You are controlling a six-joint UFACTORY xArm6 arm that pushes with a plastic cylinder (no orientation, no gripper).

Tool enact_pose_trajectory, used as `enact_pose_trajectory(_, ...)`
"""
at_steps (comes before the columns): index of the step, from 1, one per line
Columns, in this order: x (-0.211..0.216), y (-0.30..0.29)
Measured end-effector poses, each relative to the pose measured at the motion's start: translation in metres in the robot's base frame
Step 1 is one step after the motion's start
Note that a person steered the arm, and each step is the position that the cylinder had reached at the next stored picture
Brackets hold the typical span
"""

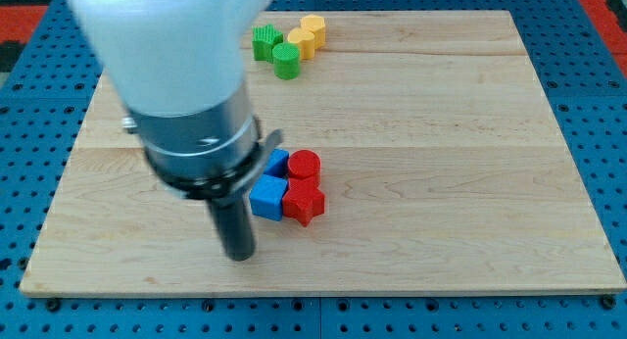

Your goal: Move the blue cube a bit left

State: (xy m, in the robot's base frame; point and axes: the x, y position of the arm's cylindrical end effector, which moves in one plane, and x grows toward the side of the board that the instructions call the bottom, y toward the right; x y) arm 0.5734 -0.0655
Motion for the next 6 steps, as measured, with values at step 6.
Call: enact_pose_trajectory(6,-0.038,0.012)
